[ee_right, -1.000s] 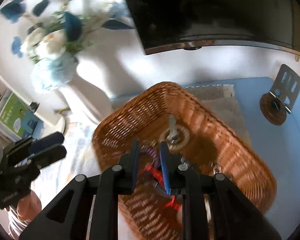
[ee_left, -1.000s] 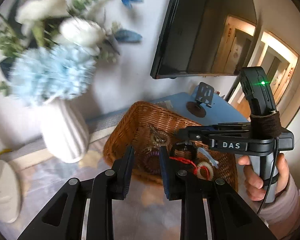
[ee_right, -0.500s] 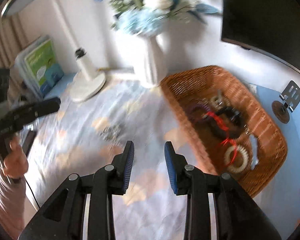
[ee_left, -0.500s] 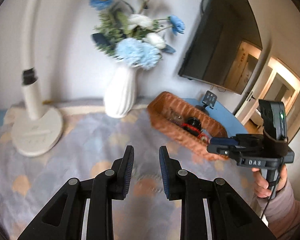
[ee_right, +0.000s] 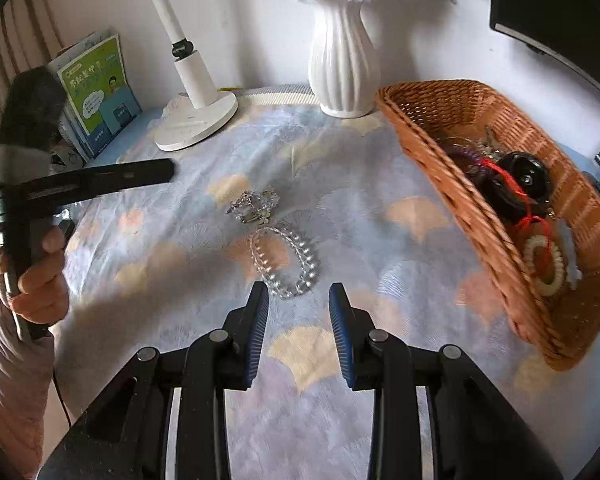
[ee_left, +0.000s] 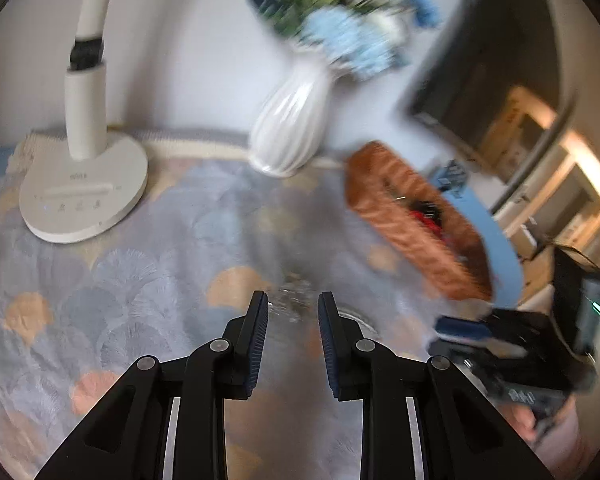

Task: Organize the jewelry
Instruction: 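Withdraw both open tools from the basket back over the remaining bracelets, then grasp the silver charm bracelet with the left tool while the right tool grasps the pearl bracelet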

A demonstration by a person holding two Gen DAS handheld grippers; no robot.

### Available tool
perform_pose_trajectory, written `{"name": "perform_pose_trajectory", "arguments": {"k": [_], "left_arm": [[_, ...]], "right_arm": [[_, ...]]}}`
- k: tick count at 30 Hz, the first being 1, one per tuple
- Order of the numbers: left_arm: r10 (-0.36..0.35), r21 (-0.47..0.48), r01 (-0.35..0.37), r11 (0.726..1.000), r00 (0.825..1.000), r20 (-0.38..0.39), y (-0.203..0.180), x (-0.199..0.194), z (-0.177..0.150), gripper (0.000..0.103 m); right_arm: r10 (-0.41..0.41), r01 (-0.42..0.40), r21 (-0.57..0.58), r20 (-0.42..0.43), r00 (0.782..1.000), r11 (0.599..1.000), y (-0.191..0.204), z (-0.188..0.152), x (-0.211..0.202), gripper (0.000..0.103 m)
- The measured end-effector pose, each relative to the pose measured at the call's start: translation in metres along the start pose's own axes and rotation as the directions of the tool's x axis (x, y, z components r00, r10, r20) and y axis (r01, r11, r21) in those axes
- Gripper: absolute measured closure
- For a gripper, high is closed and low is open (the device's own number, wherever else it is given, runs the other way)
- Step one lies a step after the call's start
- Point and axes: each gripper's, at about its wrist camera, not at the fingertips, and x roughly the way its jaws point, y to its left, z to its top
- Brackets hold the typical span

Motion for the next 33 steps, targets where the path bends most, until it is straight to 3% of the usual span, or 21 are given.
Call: {"name": "perform_pose_trajectory", "arguments": {"k": [4, 6, 12, 14, 16, 18, 21, 24, 27, 29, 33], "left_arm": [[-0.083, -0.052, 0.081, 0.995, 0.996, -0.032, 0.007, 0.035, 0.0, 0.077], [-0.088, -0.045, 0.086, 0.995, 0.995, -0.041, 0.008, 0.045, -0.005, 0.077], [0.034, 0.053, -0.03, 0.998, 0.997, -0.067, -0.005, 0.057, -0.014, 0.077], [0.079, 0.089, -0.072, 0.993, 0.994, -0.074, -0.013, 0.063, -0.015, 0.077], [0.128, 0.114, -0.119, 0.986, 0.989, -0.077, -0.018, 0.067, -0.017, 0.077], [0.17, 0.118, -0.161, 0.98, 0.983, -0.072, -0.02, 0.071, -0.016, 0.076], [0.218, 0.142, -0.208, 0.968, 0.974, -0.06, -0.027, 0.076, -0.016, 0.076], [0.257, 0.186, -0.244, 0.952, 0.965, -0.051, -0.035, 0.079, -0.018, 0.076], [0.265, 0.231, -0.247, 0.941, 0.963, -0.049, -0.043, 0.082, -0.021, 0.078], [0.257, 0.265, -0.235, 0.935, 0.965, -0.051, -0.05, 0.083, -0.024, 0.092], [0.174, 0.273, -0.152, 0.95, 0.983, -0.06, -0.059, 0.076, -0.026, 0.092]], "right_arm": [[0.0, 0.0, 0.004, -0.026, 1.0, 1.0, 0.001, 0.004, 0.019, 0.069], [0.005, -0.005, 0.005, -0.039, 0.999, 1.0, 0.0, 0.007, 0.029, 0.069], [0.01, -0.009, 0.011, -0.057, 0.998, 1.0, 0.0, 0.014, 0.06, 0.069], [-0.028, 0.028, -0.007, -0.061, 0.998, 1.0, 0.005, 0.014, 0.07, 0.07], [-0.08, 0.079, -0.042, -0.036, 0.996, 0.996, 0.011, 0.013, 0.072, 0.072], [-0.145, 0.143, -0.074, -0.021, 0.989, 0.987, 0.016, 0.011, 0.075, 0.086], [-0.152, 0.151, -0.072, -0.013, 0.988, 0.986, 0.013, 0.008, 0.073, 0.093], [-0.152, 0.151, -0.068, -0.013, 0.988, 0.986, 0.01, -0.003, 0.065, 0.094], [-0.159, 0.158, -0.056, -0.017, 0.987, 0.986, 0.007, -0.021, 0.051, 0.094], [-0.157, 0.157, -0.044, -0.014, 0.987, 0.987, 0.005, -0.034, 0.041, 0.094], [-0.141, 0.141, -0.011, -0.007, 0.99, 0.99, -0.003, -0.057, 0.023, 0.094]]}}
